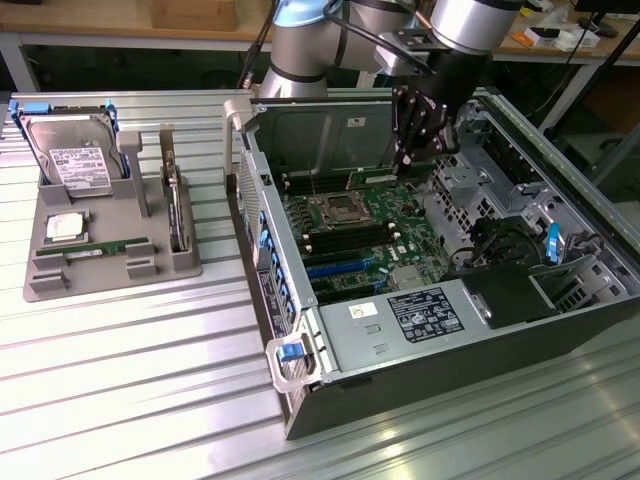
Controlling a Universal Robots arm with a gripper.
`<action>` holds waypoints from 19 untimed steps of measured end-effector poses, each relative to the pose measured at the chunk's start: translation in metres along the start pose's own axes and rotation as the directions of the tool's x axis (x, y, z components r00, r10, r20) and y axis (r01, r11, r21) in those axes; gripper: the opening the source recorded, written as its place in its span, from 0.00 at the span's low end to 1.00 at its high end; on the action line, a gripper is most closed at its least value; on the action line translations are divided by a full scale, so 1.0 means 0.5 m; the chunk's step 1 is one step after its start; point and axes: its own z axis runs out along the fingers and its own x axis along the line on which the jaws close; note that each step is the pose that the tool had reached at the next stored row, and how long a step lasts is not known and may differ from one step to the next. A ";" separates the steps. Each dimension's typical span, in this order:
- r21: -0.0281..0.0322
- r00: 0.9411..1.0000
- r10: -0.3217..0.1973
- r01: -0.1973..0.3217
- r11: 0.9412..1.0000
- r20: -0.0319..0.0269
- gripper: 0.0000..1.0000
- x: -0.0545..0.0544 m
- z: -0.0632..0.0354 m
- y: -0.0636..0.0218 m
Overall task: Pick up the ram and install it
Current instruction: 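Insert the ram into the slot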
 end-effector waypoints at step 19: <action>0.000 1.000 0.000 0.000 1.000 0.000 0.12 0.000 0.036 -0.002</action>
